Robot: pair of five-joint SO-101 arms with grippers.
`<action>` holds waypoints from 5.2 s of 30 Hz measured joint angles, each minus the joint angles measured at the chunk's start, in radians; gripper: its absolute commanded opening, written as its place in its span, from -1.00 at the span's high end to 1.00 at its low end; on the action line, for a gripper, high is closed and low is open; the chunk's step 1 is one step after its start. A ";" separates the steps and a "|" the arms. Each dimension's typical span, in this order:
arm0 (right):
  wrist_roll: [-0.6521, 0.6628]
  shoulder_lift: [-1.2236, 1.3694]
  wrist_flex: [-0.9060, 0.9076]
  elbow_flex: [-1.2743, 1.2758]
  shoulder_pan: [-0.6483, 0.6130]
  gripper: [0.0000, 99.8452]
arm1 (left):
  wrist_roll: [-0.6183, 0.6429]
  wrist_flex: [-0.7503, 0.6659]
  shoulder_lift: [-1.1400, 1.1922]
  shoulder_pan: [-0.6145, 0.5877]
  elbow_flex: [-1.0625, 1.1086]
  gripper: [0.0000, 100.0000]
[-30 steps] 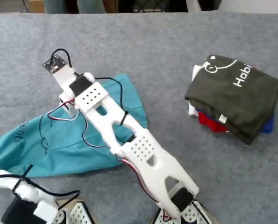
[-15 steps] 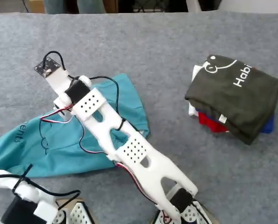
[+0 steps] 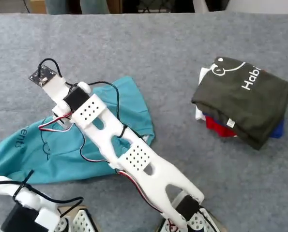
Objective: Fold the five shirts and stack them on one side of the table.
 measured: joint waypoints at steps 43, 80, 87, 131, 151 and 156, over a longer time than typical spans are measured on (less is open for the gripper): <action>0.107 0.092 -0.123 0.002 0.084 0.60 | 0.000 0.000 0.000 -0.028 0.000 0.94; 0.183 -0.207 0.005 -0.015 0.203 0.97 | 0.000 0.000 0.000 -0.020 -0.020 0.94; 0.184 -0.350 0.040 -0.015 0.361 0.97 | 0.000 0.000 0.000 -0.023 -0.020 0.94; 0.204 -0.698 -0.101 1.356 0.120 0.97 | 0.000 -0.058 0.000 -0.021 -0.020 0.94; 0.048 -1.149 -0.155 1.803 0.100 0.55 | 0.000 -0.058 0.000 0.008 -0.020 0.94; 0.044 -1.191 -0.164 1.780 0.100 0.55 | 0.000 -0.058 0.000 0.008 -0.020 0.94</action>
